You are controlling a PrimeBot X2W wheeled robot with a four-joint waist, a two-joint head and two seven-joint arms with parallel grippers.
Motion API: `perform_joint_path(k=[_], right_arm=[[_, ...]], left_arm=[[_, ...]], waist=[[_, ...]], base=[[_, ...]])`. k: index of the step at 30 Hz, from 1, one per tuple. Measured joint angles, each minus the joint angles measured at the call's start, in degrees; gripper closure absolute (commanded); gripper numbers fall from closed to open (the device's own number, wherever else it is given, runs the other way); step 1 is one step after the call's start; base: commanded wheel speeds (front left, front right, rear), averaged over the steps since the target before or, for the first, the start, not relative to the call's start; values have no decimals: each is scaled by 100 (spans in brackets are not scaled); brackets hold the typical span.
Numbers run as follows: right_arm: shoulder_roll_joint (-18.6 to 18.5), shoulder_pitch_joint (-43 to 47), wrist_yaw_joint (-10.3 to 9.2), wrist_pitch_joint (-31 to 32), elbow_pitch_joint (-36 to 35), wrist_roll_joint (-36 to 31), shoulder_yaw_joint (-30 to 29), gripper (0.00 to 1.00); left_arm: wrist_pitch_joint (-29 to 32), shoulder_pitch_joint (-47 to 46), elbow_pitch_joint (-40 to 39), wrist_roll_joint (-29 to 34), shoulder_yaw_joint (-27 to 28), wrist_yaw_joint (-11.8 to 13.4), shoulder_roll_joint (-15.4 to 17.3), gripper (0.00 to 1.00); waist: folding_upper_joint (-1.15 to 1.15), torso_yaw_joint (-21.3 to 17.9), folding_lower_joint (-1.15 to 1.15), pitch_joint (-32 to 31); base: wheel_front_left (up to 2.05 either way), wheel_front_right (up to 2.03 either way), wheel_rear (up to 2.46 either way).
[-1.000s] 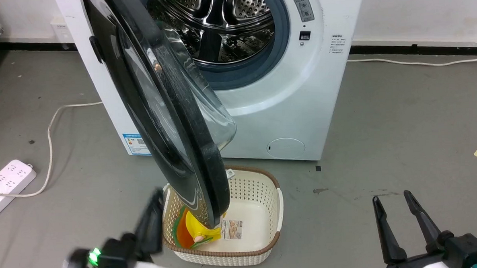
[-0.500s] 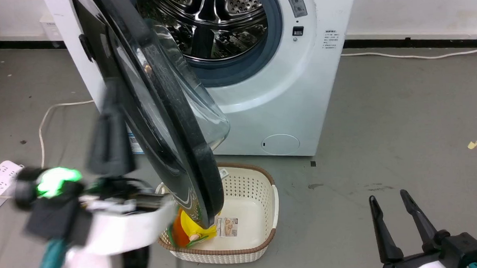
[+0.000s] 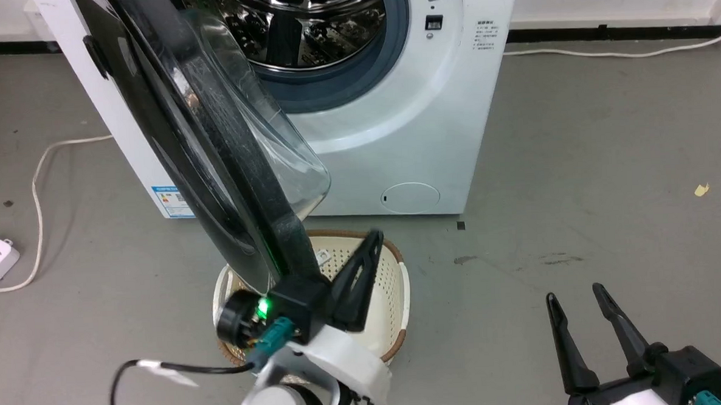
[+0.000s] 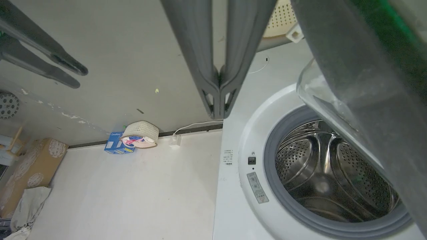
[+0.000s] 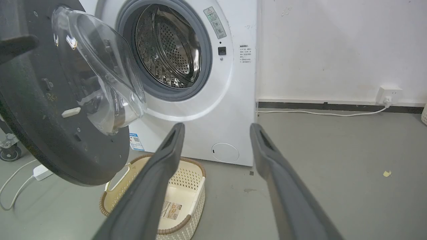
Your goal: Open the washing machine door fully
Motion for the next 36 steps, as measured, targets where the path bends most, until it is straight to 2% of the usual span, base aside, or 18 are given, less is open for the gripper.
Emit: perform_joint_path(k=[7,16,24,36], right_arm=[[3,-38,0,0,40,53,30,0],[5,-30,0,0,100,52,131,0],[-30,-1,0,0,169,75,225,0],[-54,54,0,0,227,93,391,0]], left_arm=[[-375,-71,1180,-19,64,216,13,100],[-913,-143,1853,-156,252,268,7,100],[-1004,-14,1902,-222,349,338,75,100],[-938,187,1492,-490,1020,621,733,100]], waist=[[0,33,0,81],[0,364,0,-42],[0,938,-1,-239],[0,2006,-2,-212]], base=[[0,0,0],[0,0,0],[0,0,0],[0,0,0]])
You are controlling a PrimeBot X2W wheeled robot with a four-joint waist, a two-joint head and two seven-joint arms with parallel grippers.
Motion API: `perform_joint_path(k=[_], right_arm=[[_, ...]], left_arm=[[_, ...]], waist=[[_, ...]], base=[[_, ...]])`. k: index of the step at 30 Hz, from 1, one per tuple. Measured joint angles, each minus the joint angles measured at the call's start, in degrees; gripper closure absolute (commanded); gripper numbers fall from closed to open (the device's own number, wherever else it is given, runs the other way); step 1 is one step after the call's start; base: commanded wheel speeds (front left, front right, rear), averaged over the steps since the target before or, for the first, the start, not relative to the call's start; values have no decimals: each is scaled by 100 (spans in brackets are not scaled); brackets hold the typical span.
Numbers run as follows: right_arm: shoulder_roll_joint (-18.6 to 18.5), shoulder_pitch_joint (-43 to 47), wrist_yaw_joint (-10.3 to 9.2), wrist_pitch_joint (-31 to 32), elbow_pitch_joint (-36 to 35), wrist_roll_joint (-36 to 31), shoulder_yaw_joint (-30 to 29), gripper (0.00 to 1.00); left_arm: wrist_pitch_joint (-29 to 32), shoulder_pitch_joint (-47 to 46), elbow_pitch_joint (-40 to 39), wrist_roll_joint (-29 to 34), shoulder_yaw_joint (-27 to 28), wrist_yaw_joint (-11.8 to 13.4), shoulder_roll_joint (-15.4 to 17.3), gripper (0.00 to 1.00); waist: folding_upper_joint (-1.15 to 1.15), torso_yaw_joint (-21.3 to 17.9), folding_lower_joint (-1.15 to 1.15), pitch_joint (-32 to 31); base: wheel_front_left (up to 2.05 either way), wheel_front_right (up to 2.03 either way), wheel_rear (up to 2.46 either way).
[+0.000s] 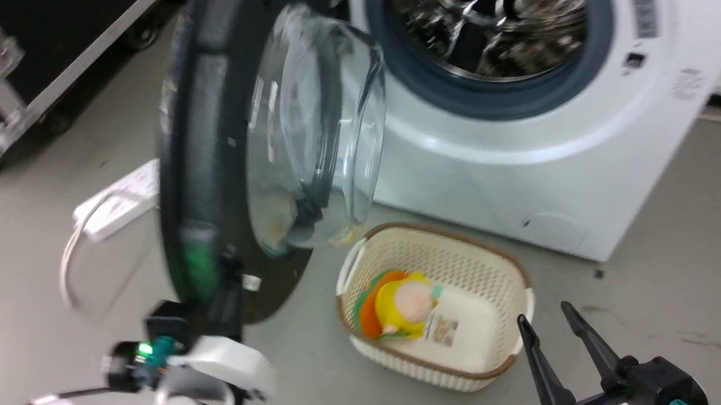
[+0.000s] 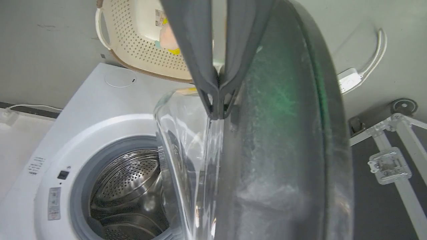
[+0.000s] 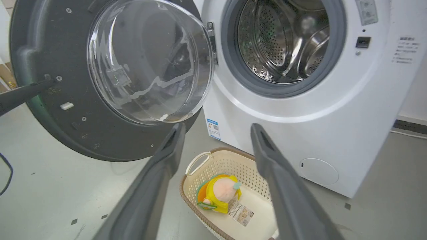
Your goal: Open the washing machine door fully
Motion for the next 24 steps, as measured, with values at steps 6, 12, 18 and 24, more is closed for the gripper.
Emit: perform_joint_path(k=[6,12,18,24], right_arm=[[-176,-164,0,82,-70,-5,79,0],[-381,-386,0,264,-265,-55,81,0],[-541,-440,0,390,-410,-60,1,0],[-662,-475,0,527,-534,-63,-18,0]], left_arm=[[71,-437,109,-178,366,0,296,100],[80,-962,524,-411,769,-10,587,100],[-21,-1447,1165,-649,1203,-109,1009,100],[-155,-1991,1825,-927,1578,-214,1301,100]], waist=[[0,229,2,483],[0,296,2,1030],[0,241,2,1457],[0,122,2,1720]], base=[[0,0,0],[0,0,0],[0,0,0],[0,0,0]])
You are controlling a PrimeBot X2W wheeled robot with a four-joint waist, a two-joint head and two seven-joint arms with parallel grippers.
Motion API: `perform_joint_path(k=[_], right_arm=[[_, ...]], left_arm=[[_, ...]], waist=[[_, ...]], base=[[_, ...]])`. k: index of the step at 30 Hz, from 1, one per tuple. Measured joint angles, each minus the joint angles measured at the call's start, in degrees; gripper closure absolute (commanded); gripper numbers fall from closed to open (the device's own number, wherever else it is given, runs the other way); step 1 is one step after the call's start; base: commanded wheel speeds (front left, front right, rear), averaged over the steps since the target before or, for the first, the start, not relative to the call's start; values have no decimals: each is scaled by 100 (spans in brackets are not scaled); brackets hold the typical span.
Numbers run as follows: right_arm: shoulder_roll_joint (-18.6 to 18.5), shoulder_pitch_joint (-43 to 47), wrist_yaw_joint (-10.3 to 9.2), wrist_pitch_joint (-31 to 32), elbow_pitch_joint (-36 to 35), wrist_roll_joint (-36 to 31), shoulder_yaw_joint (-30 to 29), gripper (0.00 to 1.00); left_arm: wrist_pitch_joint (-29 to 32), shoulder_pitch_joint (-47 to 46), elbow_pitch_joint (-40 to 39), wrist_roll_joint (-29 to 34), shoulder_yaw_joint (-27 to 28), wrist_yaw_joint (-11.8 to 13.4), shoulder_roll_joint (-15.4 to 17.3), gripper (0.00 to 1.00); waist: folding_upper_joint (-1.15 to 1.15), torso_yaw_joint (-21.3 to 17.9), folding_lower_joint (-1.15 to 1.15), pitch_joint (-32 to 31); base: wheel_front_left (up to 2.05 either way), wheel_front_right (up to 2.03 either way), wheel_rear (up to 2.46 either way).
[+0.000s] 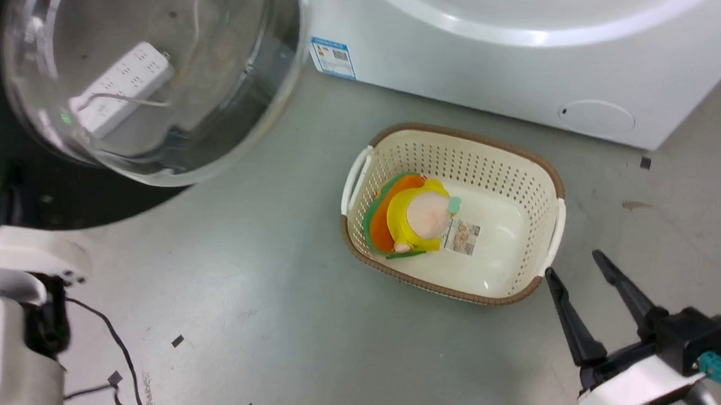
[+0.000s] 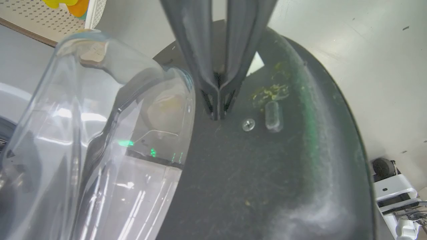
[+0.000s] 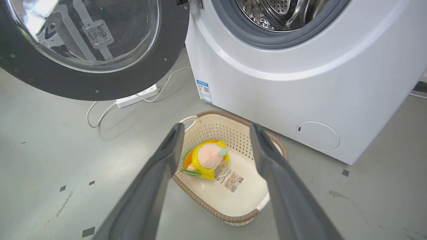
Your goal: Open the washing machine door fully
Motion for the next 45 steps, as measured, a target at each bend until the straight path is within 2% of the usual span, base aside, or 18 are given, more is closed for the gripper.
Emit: perform_joint_path(k=[7,13,20,28,37,43,44,45], right_arm=[[-79,-200,0,78,-126,0,-43,0],[13,-197,0,-35,-33,2,-109,0],[311,-164,0,-308,162,-20,-339,0],[509,-149,1,-485,127,-345,-799,0],[664,129,1,-527,-54,-611,-1023,0],[695,328,1,-528,13,-645,-1011,0],[698,350,1,-528,32,-644,-1013,0],[700,381,1,-528,49,-642,-1011,0]], left_arm=[[-246,-495,775,-96,191,-147,183,100],[-316,-386,593,91,222,-277,151,100],[-322,655,-764,637,244,-421,-380,100],[-322,1844,-2185,1174,23,-482,-1034,100],[-323,2775,-2820,1585,-234,-448,-1386,100],[-324,3176,-2844,1777,-461,-339,-1607,100],[-324,3234,-2825,1782,-498,-319,-1644,65],[-324,3282,-2792,1796,-538,-293,-1682,5]], waist=[[0,-96,0,72],[0,-154,0,-139],[0,-356,-2,-664],[0,-918,-2,-1249],[0,-1584,-3,-1842],[0,-1918,-2,-2060],[0,-1951,-2,-2084],[0,-1976,-1,-2104]], base=[[0,0,0],[0,0,0],[0,0,0],[0,0,0],[0,0,0],[0,0,0],[0,0,0],[0,0,0]])
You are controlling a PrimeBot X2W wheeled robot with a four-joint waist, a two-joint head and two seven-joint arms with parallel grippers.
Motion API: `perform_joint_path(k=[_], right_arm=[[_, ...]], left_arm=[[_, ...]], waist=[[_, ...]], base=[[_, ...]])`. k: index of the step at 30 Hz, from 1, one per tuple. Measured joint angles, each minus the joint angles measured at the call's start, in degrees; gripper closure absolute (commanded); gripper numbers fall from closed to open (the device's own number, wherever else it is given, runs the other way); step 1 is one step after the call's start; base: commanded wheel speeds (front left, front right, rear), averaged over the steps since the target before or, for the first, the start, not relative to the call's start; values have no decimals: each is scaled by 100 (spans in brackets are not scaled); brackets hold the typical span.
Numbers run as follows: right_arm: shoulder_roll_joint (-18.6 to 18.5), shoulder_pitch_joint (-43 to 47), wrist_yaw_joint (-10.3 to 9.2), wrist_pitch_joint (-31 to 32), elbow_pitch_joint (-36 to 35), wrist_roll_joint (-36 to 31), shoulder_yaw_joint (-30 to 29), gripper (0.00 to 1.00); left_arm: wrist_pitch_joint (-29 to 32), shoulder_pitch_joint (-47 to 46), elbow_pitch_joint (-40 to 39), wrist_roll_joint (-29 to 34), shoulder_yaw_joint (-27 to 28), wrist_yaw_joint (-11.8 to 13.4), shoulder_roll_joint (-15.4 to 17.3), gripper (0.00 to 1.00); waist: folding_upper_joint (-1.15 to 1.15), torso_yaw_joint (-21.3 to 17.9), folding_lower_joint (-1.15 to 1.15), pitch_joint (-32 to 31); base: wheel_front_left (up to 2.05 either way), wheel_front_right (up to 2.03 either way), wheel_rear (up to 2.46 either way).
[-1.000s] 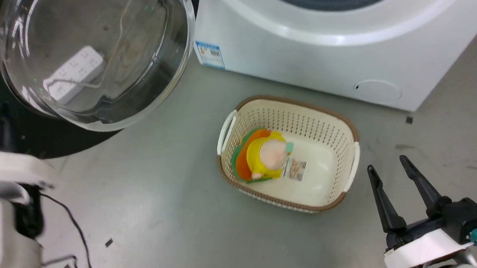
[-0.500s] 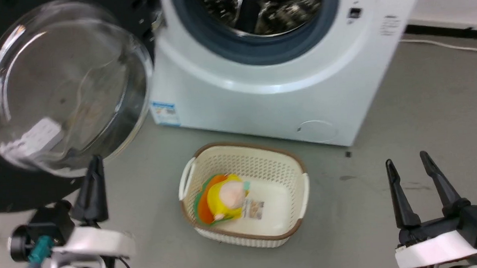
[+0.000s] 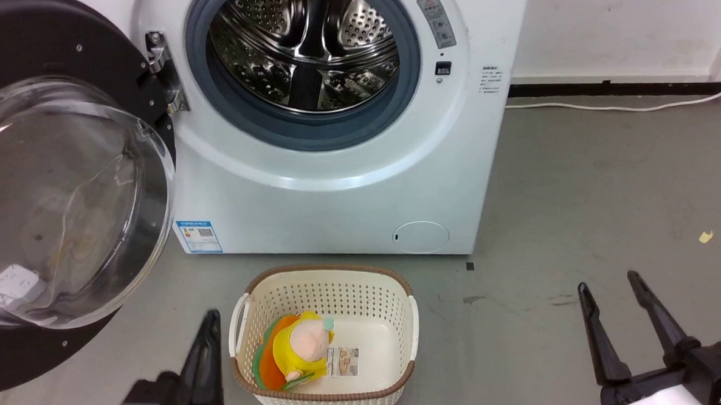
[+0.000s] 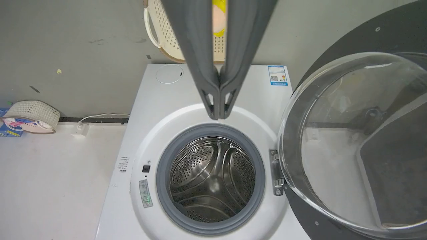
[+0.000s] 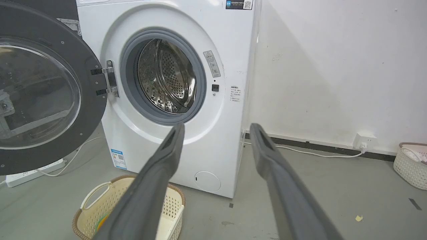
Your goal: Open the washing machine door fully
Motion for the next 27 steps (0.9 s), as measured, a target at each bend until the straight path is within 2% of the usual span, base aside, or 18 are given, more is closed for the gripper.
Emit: perform_joint_path(k=[1,7,27], right_arm=[[3,26,0,0,23,7,7,0],[14,107,0,0,135,56,45,0],[24,133,0,0,299,200,65,0]], left_arm=[[0,54,31,29,-26,16,-23,0],[0,231,112,236,-225,155,-94,0],[0,228,307,421,-334,155,-44,0]], waist=[[0,-20,0,-16],[0,-54,0,-53],[0,-46,1,-57]], base=[[0,0,0],[0,0,0],[0,0,0]])
